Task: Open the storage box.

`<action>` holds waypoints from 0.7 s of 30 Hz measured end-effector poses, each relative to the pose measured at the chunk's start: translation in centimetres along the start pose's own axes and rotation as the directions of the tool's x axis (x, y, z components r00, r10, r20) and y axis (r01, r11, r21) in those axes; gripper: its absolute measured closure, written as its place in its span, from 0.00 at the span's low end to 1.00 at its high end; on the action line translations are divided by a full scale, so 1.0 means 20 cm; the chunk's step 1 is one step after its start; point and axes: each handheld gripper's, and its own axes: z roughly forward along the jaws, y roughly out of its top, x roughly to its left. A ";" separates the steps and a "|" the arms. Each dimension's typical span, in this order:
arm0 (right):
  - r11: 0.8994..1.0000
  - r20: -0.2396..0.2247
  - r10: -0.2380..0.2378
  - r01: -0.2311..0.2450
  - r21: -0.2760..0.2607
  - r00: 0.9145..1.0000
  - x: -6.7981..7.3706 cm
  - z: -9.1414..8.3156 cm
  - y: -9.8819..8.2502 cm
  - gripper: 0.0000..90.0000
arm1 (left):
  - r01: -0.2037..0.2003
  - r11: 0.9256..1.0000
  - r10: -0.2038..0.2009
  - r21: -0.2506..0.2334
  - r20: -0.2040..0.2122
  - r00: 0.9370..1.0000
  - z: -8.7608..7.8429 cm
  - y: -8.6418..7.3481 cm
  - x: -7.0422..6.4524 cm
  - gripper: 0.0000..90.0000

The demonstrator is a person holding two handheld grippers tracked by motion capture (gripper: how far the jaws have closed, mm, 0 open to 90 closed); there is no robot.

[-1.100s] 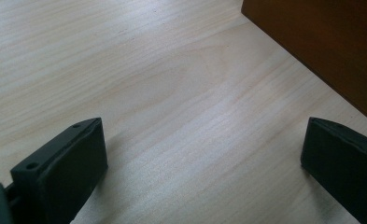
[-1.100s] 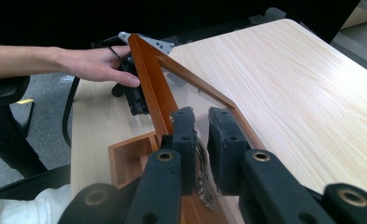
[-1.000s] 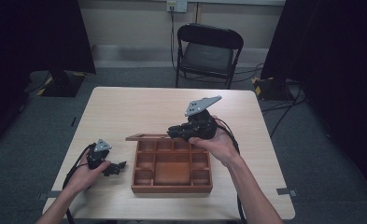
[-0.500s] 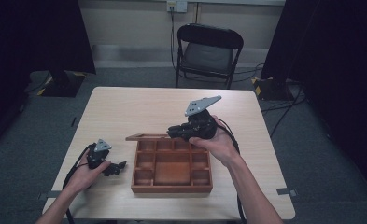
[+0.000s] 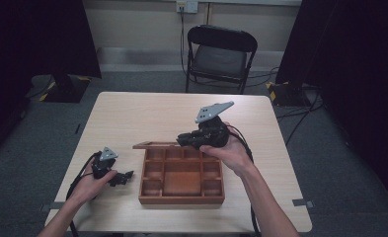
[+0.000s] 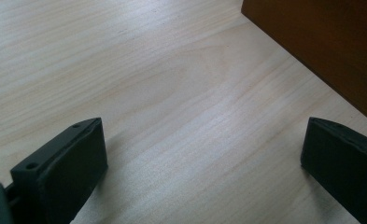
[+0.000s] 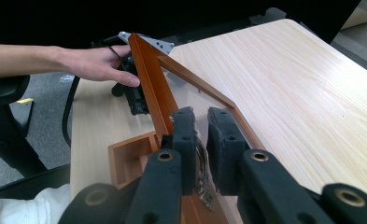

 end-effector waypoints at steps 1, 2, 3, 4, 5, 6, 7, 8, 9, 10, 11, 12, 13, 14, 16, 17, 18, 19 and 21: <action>1.000 -0.001 0.000 0.000 0.001 1.000 0.00 0.00 0.00 0.91 | -0.003 1.000 0.003 0.001 0.000 1.000 0.00 0.00 0.00 0.00; 1.000 -0.001 0.001 -0.001 0.000 1.000 0.00 0.00 0.00 0.91 | -0.004 1.000 0.004 0.002 0.001 1.000 0.00 0.00 0.00 0.00; 1.000 -0.002 0.001 -0.001 0.000 1.000 0.00 0.00 0.00 0.91 | -0.004 1.000 0.004 0.002 0.001 1.000 0.00 0.00 0.00 0.00; 1.000 -0.002 0.001 -0.001 0.000 1.000 0.00 0.00 0.00 0.91 | -0.004 1.000 0.004 0.002 0.001 1.000 0.00 0.00 0.00 0.00; 1.000 0.000 0.000 0.000 0.001 1.000 0.00 0.00 0.00 0.92 | 0.001 1.000 -0.001 0.000 0.003 1.000 0.00 0.00 0.00 0.00; 1.000 0.000 0.000 0.000 0.001 1.000 0.00 0.00 0.00 0.92 | 0.001 1.000 -0.001 0.000 0.003 1.000 0.00 0.00 0.00 0.00; 1.000 -0.001 0.000 0.000 0.000 1.000 0.00 0.00 0.00 0.91 | -0.004 1.000 0.004 0.002 0.001 1.000 0.00 0.00 0.00 0.00; 1.000 -0.001 0.000 0.000 0.000 1.000 0.00 0.00 0.00 0.91 | -0.004 1.000 0.004 0.002 0.001 1.000 0.00 0.00 0.00 0.00; 1.000 -0.001 0.001 -0.001 -0.001 1.000 0.00 0.00 0.00 0.91 | 0.000 1.000 0.000 0.000 0.003 1.000 0.00 0.00 0.00 0.00; 1.000 -0.001 0.002 -0.002 -0.001 1.000 0.00 0.00 0.00 0.92 | -0.002 1.000 0.002 0.001 0.003 1.000 0.00 0.00 0.00 0.00; 1.000 -0.001 0.003 -0.003 -0.001 1.000 0.00 0.00 0.00 0.92 | -0.004 1.000 0.004 0.002 0.001 1.000 0.00 0.00 0.00 0.00; 1.000 -0.001 0.002 -0.002 -0.001 1.000 0.00 0.00 0.00 0.92 | -0.003 1.000 0.003 0.002 0.001 1.000 0.00 0.00 0.00 0.00; 1.000 -0.001 0.003 -0.003 -0.001 1.000 0.00 0.00 0.00 0.92 | -0.004 1.000 0.004 0.002 0.001 1.000 0.00 0.00 0.00 0.00; 1.000 -0.001 0.003 -0.003 -0.002 1.000 0.00 0.00 0.00 0.92 | -0.004 1.000 0.004 0.002 0.001 1.000 0.00 0.00 0.00 0.00; 1.000 0.000 0.003 -0.003 -0.002 1.000 0.00 0.00 0.00 0.92 | -0.004 1.000 0.004 0.002 0.001 1.000 0.00 0.00 0.00 0.00; 1.000 0.000 0.003 -0.003 -0.002 1.000 0.00 0.00 0.00 0.92 | -0.004 1.000 0.004 0.002 0.001 1.000 0.00 0.00 0.00 0.00; 1.000 -0.001 0.003 -0.003 -0.002 1.000 0.00 0.00 0.00 0.92 | -0.004 1.000 0.004 0.002 0.001 1.000 0.00 0.00 0.00 0.00; 1.000 -0.001 0.003 -0.003 -0.002 1.000 0.00 0.00 0.00 0.92 | -0.004 1.000 0.004 0.002 0.001 1.000 0.00 0.00 0.00 0.00; 1.000 -0.001 0.003 -0.003 -0.002 1.000 0.00 0.00 0.00 0.92 | -0.004 1.000 0.004 0.002 0.001 1.000 0.00 0.00 0.00 0.00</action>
